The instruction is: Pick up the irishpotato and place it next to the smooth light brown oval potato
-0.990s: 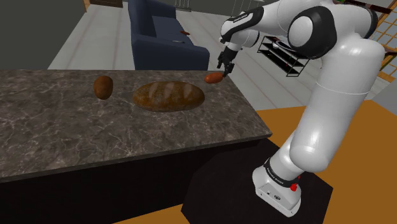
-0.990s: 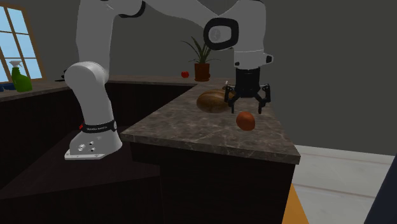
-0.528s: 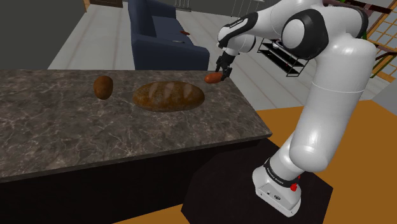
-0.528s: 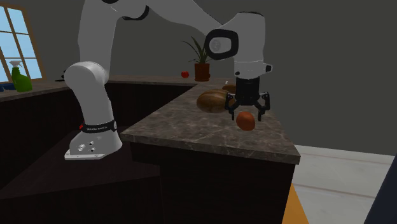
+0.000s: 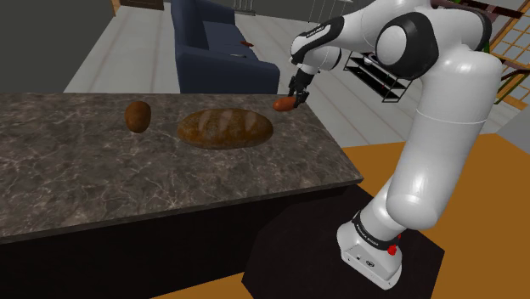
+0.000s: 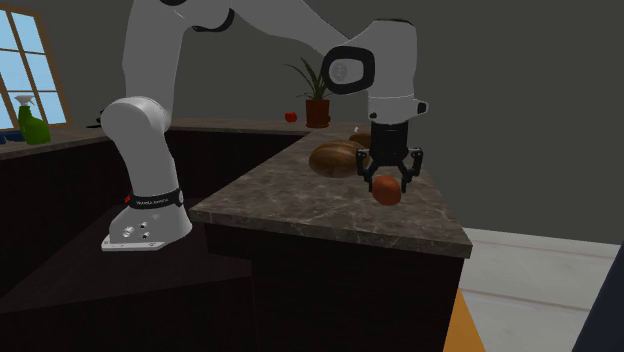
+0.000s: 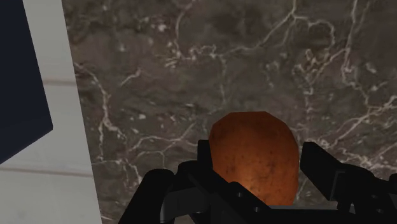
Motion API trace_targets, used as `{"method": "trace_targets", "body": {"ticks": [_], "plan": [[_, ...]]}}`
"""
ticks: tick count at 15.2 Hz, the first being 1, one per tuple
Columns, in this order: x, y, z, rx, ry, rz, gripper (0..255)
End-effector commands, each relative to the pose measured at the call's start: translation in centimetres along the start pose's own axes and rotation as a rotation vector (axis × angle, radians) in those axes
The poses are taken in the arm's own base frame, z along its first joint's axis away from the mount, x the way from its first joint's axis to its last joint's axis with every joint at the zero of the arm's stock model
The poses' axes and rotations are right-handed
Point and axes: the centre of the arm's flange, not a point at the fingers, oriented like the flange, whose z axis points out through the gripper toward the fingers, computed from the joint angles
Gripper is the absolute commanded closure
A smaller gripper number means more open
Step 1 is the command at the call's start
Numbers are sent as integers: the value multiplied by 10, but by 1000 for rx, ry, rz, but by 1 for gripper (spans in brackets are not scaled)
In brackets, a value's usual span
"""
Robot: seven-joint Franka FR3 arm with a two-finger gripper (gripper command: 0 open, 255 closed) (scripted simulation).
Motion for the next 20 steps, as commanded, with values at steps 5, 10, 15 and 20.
{"method": "trace_targets", "body": {"ticks": [5,10,15,20], "plan": [[0,0,0,1,0,0,255],[1,1,-10,1,0,0,255],[5,2,-36,1,0,0,255],[8,4,-62,1,0,0,255]]}}
